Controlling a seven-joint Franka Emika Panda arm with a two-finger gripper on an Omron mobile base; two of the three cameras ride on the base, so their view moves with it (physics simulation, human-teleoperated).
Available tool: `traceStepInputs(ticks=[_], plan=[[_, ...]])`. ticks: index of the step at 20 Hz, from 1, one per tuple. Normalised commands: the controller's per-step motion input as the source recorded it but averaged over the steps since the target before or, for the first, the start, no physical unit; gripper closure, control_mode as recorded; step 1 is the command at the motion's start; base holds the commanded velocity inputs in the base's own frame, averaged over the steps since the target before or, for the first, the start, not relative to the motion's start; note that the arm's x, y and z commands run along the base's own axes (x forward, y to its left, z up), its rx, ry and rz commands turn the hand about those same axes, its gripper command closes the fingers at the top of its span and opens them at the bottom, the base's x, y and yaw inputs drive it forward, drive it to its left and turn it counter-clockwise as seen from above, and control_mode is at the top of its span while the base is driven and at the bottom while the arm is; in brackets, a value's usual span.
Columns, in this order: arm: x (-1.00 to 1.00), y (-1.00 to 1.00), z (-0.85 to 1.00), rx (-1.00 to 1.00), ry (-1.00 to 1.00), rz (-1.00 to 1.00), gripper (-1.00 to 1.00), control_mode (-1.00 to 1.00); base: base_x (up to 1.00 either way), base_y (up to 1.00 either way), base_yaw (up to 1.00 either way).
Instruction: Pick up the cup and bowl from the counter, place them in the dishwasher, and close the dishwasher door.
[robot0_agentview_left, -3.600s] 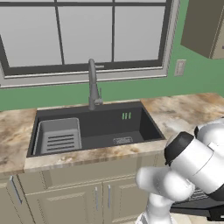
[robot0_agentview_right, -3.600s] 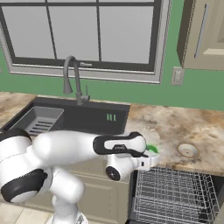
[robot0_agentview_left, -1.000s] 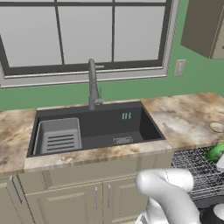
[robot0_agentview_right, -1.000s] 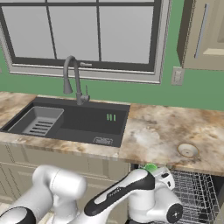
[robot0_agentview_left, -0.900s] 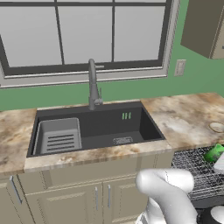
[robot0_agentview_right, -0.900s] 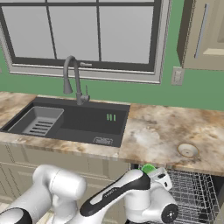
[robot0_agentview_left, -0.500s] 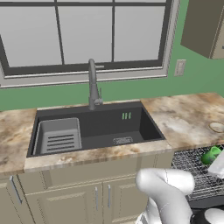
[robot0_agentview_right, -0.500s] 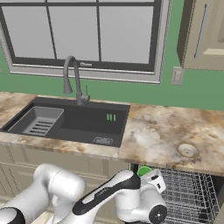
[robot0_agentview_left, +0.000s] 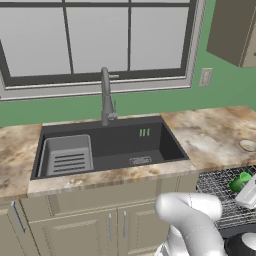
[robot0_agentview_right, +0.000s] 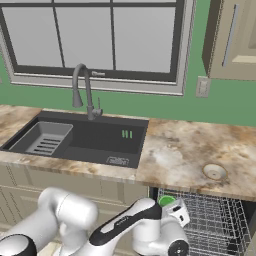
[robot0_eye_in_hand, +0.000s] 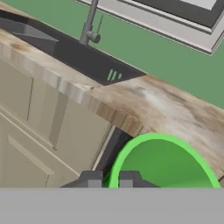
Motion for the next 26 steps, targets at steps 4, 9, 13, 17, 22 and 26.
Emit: traceStepInputs(ticks=[4,9,13,17,22,26], plan=[[0.0,-0.35,-0.25,0.0,0.0,0.04,1.0,-1.0,0.0,0.0,0.0],[0.0,-0.31,-0.21,0.0,0.0,0.04,1.0,-1.0,0.0,0.0,0.0],[0.07,-0.25,-0.28,0.0,0.0,0.05,1.0,-1.0,0.0,0.0,0.0],[0.13,-0.16,-0.27,0.0,0.0,0.04,1.0,-1.0,0.0,0.0,0.0],[0.18,-0.17,-0.19,0.0,0.0,0.04,1.0,-1.0,0.0,0.0,0.0],[0.21,-0.19,-0.13,0.0,0.0,0.03,1.0,-1.0,0.0,0.0,0.0]])
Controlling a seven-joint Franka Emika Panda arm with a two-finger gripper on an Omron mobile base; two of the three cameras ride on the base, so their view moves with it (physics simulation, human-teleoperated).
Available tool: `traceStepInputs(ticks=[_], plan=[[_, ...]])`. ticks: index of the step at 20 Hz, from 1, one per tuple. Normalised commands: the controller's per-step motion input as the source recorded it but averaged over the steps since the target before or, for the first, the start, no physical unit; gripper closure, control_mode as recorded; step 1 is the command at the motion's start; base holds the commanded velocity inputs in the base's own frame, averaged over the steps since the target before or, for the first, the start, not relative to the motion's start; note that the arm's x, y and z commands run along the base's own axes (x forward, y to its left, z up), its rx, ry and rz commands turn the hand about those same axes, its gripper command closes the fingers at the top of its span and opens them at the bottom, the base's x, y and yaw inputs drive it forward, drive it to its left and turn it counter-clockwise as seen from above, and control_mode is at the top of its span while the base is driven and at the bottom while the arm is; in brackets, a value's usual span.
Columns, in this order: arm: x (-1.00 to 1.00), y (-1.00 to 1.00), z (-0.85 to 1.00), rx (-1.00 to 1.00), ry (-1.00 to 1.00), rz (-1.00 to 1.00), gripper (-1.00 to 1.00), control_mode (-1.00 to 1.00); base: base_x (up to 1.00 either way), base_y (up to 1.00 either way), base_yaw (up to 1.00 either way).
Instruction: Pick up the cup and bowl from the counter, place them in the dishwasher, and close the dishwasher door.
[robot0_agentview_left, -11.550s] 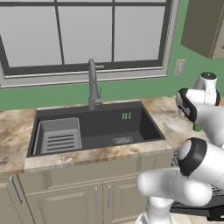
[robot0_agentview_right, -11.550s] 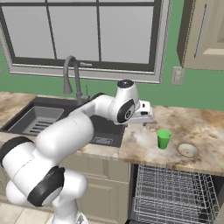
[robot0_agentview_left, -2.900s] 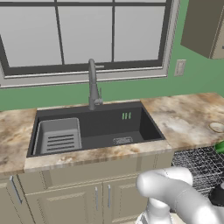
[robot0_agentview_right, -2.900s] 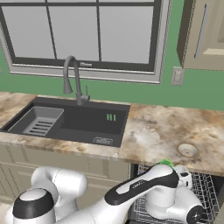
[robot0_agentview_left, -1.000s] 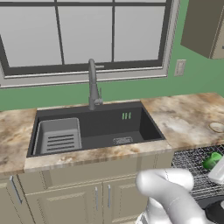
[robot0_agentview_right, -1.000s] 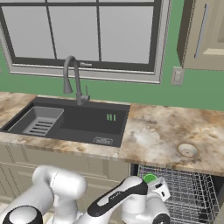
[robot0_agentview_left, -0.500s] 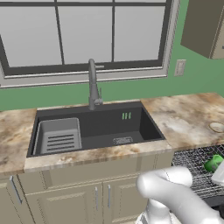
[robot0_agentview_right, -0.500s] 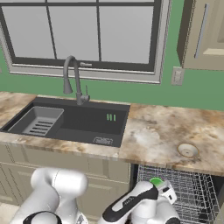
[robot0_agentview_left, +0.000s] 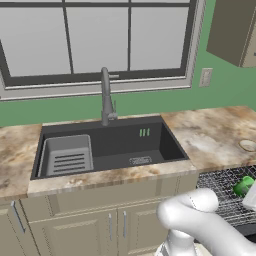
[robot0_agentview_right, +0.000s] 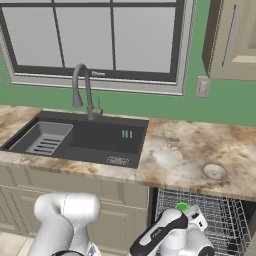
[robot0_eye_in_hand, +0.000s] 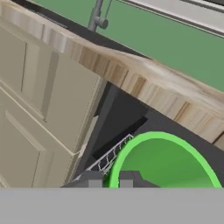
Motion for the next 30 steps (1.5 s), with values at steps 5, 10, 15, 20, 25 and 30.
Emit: traceStepInputs(ticks=[5,10,15,20,25,30], plan=[[0.33,-0.17,-0.33,0.0,0.03,0.05,1.0,-1.0,0.0,0.0,0.0],[0.31,-0.12,-0.42,0.0,0.03,0.04,1.0,-1.0,0.0,0.0,0.0],[0.15,-0.11,-0.36,0.0,0.0,0.04,1.0,-1.0,0.0,0.0,0.0],[0.11,-0.13,-0.34,0.0,0.0,0.03,1.0,-1.0,0.0,0.0,0.0],[0.12,-0.14,-0.31,0.0,0.0,0.03,1.0,-1.0,0.0,0.0,0.0],[0.17,-0.18,-0.25,0.0,0.0,0.02,1.0,-1.0,0.0,0.0,0.0]])
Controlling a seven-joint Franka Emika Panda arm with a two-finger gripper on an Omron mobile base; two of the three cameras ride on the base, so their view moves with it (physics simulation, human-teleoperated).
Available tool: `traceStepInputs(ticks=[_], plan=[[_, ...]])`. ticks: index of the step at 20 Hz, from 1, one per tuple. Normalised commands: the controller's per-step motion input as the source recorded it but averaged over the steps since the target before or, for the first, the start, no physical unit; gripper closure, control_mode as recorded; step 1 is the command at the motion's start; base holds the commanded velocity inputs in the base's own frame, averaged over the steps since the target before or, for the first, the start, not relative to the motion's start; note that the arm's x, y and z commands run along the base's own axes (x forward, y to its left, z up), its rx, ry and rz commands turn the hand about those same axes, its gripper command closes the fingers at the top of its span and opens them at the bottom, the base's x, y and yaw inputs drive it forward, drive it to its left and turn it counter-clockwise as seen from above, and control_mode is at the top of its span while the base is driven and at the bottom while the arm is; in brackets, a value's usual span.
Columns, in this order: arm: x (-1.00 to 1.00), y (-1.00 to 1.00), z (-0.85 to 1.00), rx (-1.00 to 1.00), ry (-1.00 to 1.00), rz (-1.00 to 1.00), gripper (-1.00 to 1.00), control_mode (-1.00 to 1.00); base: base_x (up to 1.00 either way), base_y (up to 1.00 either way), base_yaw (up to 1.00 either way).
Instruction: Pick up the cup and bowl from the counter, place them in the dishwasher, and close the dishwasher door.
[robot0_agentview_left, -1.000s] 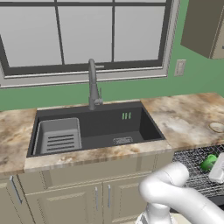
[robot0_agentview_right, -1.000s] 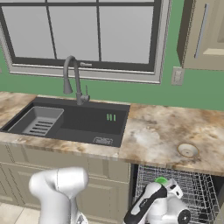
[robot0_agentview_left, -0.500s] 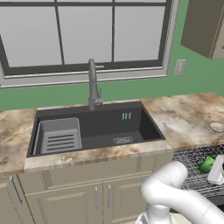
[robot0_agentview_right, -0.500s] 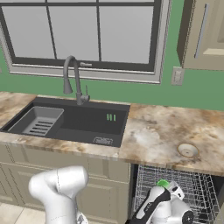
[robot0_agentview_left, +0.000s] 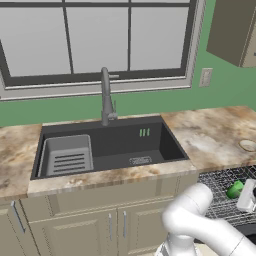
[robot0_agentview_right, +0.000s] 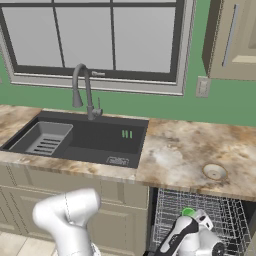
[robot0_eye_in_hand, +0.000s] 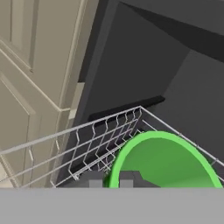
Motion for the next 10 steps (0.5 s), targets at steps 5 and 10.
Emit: traceStepInputs(ticks=[5,10], plan=[[0.21,-0.21,-0.22,0.0,0.0,0.01,1.0,-1.0,0.0,0.0,0.0],[0.22,-0.19,-0.25,0.0,0.0,0.01,1.0,-1.0,0.0,0.0,0.0]])
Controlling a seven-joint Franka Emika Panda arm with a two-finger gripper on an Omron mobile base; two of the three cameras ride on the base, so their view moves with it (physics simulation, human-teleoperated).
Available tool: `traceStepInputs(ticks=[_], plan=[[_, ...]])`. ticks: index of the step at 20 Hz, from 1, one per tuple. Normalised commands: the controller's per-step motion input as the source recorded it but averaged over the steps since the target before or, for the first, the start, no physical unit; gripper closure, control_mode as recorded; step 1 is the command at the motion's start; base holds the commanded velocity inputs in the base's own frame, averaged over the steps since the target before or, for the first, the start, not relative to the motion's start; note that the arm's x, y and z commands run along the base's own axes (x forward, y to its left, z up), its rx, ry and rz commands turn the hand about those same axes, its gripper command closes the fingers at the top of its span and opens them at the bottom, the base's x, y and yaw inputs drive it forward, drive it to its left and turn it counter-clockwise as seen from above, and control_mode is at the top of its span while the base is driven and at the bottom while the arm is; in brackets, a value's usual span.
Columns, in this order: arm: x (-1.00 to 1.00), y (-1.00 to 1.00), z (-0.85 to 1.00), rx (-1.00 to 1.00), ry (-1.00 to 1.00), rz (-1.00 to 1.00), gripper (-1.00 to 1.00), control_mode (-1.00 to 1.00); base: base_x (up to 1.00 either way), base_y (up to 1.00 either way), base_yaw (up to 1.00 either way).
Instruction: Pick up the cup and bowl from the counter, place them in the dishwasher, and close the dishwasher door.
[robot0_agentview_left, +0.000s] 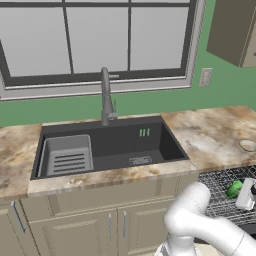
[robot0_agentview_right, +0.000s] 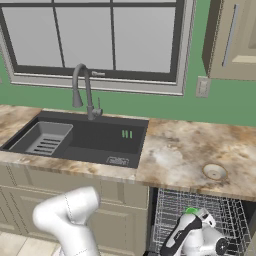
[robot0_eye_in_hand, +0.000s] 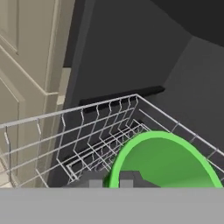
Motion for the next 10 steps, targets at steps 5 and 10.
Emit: traceStepInputs(ticks=[5,10], plan=[[0.2,-0.16,-0.26,0.0,0.0,0.02,1.0,-1.0,0.0,0.0,0.0],[0.1,-0.06,-0.33,0.0,0.0,0.02,1.0,-1.0,0.0,0.0,0.0]])
